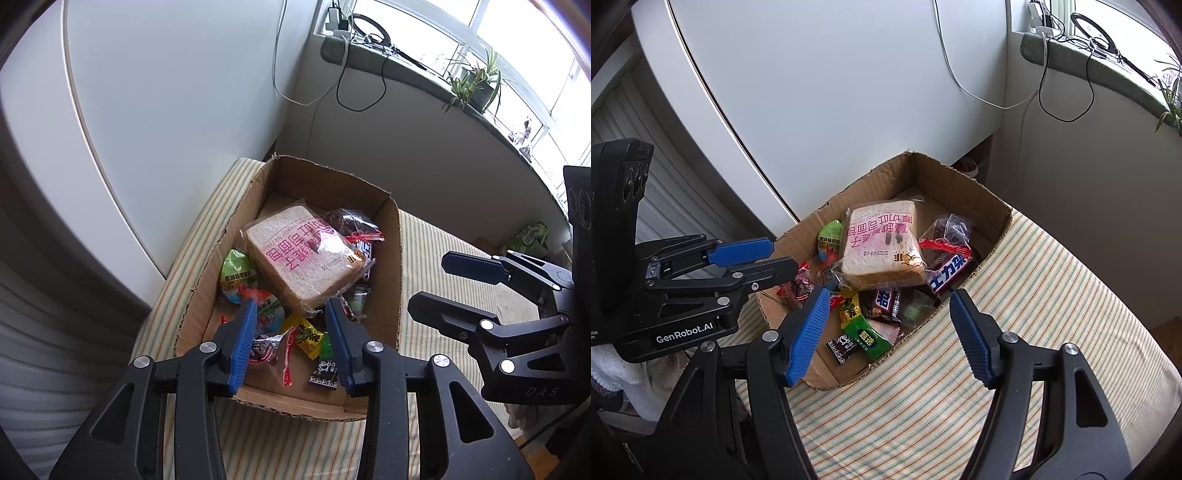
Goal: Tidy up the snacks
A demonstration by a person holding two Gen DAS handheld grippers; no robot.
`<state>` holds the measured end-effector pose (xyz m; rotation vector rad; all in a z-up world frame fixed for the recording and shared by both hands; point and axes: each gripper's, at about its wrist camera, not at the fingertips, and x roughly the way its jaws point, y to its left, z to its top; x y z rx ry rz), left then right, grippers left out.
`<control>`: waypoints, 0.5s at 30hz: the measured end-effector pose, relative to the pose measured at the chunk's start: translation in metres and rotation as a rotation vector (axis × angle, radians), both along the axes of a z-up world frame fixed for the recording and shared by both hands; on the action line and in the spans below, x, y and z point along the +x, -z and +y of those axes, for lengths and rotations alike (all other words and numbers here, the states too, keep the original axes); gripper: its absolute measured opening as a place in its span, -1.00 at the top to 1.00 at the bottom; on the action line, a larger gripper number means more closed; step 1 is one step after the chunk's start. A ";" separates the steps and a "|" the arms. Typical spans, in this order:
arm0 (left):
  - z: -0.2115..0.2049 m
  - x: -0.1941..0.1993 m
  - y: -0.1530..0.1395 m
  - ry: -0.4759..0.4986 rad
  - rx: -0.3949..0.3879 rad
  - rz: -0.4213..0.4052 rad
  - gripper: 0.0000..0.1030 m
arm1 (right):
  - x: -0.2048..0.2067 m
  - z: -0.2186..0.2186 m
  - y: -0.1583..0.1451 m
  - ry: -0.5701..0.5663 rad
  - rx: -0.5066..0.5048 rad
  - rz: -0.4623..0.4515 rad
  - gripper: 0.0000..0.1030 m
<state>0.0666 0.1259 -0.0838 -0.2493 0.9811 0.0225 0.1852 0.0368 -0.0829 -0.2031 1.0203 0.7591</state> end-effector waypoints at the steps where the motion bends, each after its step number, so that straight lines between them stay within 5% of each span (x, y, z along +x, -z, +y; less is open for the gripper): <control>1: -0.001 -0.002 -0.002 -0.001 0.001 -0.003 0.28 | -0.001 -0.002 -0.002 0.002 0.002 -0.003 -0.36; 15: -0.023 -0.039 -0.026 -0.030 0.050 -0.036 -0.24 | -0.039 -0.038 -0.021 0.114 0.004 -0.028 -0.61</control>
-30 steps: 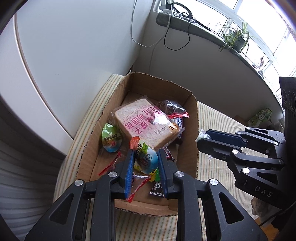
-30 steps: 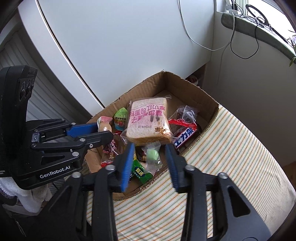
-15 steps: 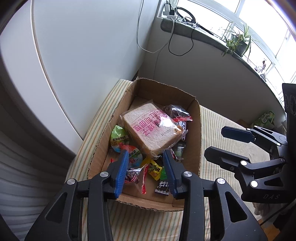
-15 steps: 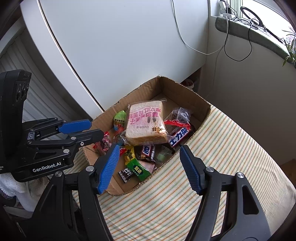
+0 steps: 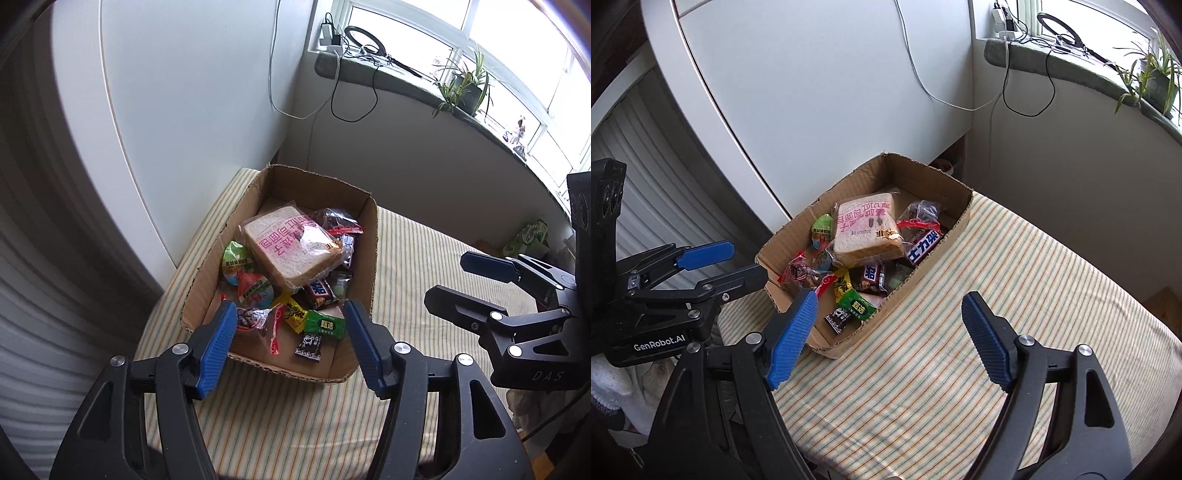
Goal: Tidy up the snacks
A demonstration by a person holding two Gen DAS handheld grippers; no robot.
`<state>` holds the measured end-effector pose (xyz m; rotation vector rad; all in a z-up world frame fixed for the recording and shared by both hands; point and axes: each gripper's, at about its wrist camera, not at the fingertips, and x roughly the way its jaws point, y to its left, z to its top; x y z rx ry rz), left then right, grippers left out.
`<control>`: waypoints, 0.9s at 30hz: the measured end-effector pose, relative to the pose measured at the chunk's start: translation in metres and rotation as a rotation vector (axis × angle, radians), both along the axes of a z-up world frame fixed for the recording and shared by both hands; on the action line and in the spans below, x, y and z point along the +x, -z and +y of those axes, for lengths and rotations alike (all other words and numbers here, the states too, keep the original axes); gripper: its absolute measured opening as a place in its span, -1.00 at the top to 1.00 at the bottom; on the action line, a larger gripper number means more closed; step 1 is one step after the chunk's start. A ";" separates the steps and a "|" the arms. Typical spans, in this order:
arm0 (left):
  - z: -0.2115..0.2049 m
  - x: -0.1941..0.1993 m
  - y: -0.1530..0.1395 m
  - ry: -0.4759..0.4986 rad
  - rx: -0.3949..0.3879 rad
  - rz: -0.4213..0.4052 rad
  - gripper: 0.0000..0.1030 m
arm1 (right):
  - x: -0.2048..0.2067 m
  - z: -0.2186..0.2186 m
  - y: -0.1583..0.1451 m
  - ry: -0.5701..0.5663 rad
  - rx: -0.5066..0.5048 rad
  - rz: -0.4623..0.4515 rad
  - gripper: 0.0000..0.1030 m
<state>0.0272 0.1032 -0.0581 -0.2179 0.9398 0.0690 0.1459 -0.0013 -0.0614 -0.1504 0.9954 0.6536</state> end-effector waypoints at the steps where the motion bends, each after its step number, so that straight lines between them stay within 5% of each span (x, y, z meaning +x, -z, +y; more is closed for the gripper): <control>1: -0.001 -0.003 -0.001 -0.008 0.004 0.001 -0.24 | -0.002 -0.002 0.000 0.016 -0.005 -0.001 -0.61; 8: -0.009 -0.020 -0.007 -0.045 0.040 -0.013 -0.29 | -0.014 -0.021 -0.007 0.099 0.004 -0.019 -0.61; 27: -0.019 -0.032 -0.018 -0.082 0.085 -0.033 -0.33 | -0.018 -0.027 -0.009 0.105 0.019 -0.014 -0.61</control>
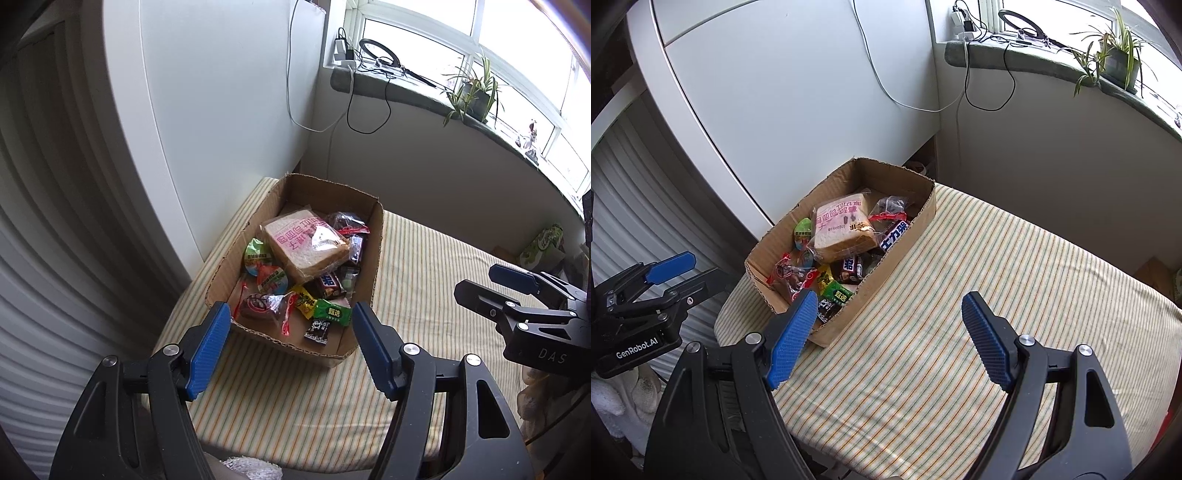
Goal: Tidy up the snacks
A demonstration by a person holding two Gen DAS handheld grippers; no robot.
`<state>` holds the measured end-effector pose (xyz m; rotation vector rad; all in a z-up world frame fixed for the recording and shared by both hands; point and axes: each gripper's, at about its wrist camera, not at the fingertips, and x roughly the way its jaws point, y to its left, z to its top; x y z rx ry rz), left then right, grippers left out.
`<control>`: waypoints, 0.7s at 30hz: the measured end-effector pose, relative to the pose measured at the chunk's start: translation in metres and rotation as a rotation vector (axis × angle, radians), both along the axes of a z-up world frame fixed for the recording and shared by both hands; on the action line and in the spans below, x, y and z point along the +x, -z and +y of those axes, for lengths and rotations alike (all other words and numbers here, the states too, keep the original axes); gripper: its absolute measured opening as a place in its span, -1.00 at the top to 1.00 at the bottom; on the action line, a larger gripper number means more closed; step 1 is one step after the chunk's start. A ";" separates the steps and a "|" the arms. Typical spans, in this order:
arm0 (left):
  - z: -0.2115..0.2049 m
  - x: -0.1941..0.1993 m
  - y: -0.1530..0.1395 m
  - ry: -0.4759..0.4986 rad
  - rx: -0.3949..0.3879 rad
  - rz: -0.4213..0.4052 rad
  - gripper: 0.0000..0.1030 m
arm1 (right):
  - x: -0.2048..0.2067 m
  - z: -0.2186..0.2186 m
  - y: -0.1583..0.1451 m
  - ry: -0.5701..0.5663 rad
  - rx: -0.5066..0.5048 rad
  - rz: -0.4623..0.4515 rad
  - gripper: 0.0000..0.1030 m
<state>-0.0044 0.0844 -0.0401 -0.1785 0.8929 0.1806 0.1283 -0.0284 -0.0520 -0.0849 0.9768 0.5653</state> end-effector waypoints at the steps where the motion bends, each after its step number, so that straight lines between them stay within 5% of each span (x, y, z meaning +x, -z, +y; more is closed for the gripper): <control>1: -0.001 0.000 0.000 -0.001 0.001 -0.001 -0.33 | 0.000 0.000 0.000 -0.001 0.001 0.000 -0.61; 21: -0.004 -0.002 0.002 -0.002 -0.001 0.009 -0.33 | 0.000 -0.001 0.004 0.006 -0.001 0.005 -0.61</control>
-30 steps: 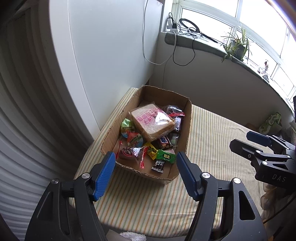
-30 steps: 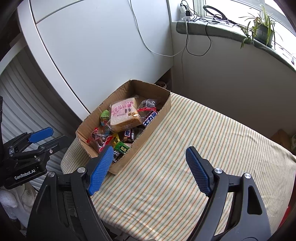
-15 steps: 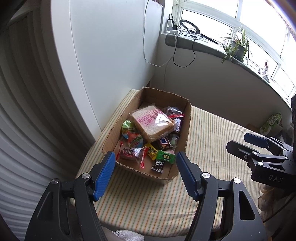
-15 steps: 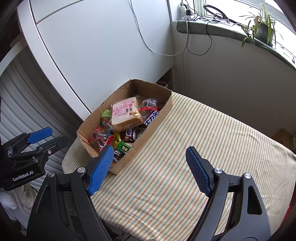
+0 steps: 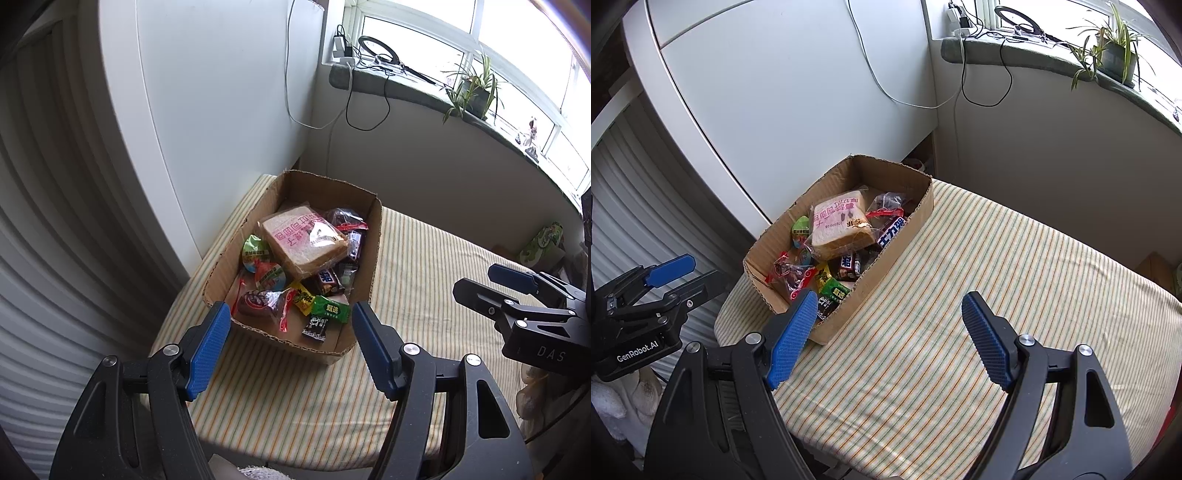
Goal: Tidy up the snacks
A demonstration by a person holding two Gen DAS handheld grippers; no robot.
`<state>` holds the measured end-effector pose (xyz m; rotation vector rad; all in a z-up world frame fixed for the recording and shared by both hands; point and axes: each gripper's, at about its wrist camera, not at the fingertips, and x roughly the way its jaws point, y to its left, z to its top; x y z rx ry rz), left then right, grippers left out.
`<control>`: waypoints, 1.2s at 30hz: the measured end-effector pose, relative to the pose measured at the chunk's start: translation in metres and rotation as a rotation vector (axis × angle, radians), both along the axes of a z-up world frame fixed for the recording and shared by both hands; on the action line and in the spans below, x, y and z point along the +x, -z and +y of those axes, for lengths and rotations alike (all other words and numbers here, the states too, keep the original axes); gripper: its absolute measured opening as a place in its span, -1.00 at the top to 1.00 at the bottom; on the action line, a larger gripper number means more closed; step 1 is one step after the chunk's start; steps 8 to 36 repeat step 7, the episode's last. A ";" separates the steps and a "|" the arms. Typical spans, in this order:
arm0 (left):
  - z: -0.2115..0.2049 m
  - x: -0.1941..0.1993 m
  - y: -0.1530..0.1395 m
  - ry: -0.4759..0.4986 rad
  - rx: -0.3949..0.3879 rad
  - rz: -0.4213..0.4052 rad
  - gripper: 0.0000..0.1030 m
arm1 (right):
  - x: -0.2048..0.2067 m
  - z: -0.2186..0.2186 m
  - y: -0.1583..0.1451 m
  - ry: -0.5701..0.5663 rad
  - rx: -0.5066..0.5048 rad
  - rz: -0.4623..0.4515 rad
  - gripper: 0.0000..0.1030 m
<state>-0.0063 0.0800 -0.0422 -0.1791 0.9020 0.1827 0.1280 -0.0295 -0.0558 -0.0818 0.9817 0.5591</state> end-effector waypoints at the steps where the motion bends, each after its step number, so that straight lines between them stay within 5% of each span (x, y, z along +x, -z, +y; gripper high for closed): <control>1: 0.000 -0.001 0.000 -0.002 0.003 -0.002 -0.33 | 0.000 0.000 0.000 0.000 0.000 0.000 -0.61; 36: -0.001 -0.001 -0.001 -0.002 0.005 -0.003 -0.33 | -0.001 0.000 0.003 0.007 -0.001 0.002 -0.61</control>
